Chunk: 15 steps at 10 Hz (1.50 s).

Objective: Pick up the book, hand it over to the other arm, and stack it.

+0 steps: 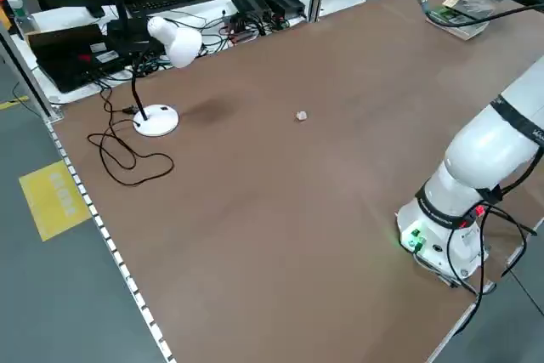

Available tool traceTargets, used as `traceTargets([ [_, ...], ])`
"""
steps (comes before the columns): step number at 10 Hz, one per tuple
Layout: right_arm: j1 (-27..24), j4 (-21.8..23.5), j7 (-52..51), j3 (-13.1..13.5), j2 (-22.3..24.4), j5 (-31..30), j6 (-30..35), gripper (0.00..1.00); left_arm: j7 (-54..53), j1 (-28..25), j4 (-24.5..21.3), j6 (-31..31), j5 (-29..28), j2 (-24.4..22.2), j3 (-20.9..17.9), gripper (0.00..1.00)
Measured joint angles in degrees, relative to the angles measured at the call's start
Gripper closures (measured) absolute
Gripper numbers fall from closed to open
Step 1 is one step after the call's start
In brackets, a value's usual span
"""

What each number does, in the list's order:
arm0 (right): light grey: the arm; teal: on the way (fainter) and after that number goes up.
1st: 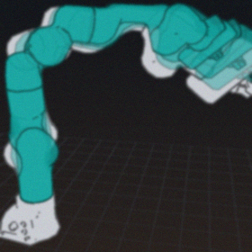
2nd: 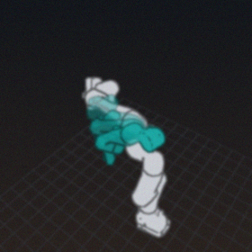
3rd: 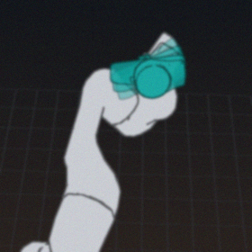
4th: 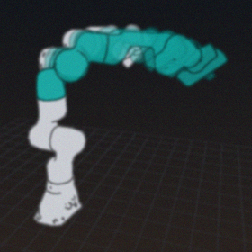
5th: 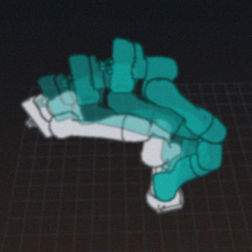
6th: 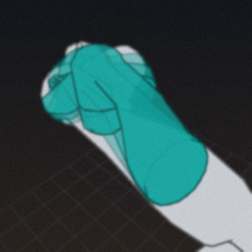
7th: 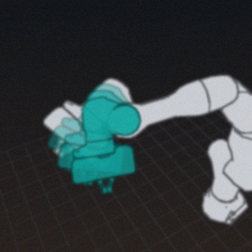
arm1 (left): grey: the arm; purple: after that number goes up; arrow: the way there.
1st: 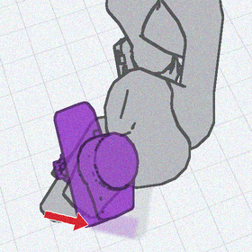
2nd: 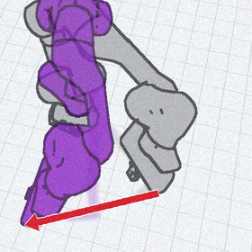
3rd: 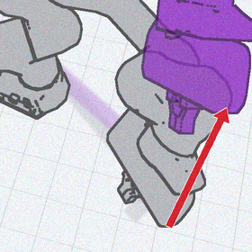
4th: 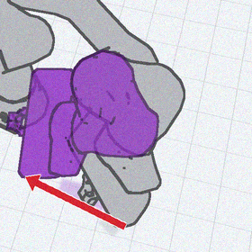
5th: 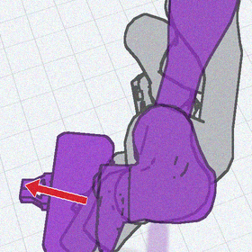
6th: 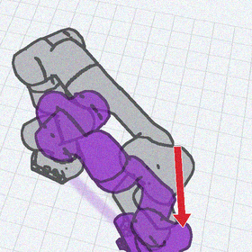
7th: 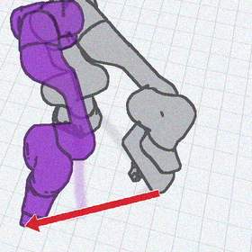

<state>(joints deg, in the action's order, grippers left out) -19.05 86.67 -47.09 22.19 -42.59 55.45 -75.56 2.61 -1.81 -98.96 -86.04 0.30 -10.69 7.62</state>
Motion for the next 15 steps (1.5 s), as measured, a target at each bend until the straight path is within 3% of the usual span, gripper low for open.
traceTargets([
  [15, 0.2, 0.0, -1.8, -0.6, -2.1, 0.4, -4.8, 0.85, -0.1, -0.7, 0.0, 0.0, 0.4, 0.4, -0.4, 0.00],
])
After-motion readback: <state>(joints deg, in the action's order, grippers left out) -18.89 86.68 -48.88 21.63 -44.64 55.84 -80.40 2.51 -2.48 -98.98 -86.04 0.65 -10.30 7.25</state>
